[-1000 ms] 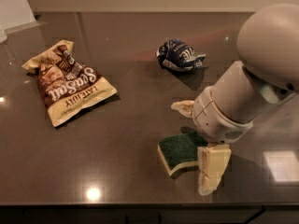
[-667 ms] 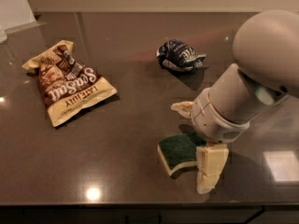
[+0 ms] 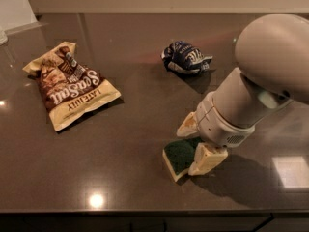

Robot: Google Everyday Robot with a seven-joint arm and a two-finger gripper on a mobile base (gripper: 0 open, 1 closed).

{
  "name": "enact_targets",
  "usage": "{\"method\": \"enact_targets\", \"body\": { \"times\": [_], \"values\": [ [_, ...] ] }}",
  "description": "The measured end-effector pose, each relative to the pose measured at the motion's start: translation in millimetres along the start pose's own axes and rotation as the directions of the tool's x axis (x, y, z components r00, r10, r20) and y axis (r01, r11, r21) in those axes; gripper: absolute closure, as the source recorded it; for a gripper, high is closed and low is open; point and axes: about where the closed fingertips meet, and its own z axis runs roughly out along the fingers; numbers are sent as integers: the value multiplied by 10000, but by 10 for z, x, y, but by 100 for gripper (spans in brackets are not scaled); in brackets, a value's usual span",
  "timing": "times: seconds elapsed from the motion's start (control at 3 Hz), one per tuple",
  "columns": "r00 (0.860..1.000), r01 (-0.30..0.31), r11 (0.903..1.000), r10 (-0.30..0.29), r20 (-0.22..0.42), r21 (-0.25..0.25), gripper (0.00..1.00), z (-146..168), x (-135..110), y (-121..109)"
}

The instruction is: Move sponge near brown chip bag

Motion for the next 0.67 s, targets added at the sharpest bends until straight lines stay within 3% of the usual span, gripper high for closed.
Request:
{"method": "enact_targets", "body": {
  "times": [0.67],
  "values": [
    [9974,-557,9984,560,445,-72,88,-149,-190,-192]
  ]
}}
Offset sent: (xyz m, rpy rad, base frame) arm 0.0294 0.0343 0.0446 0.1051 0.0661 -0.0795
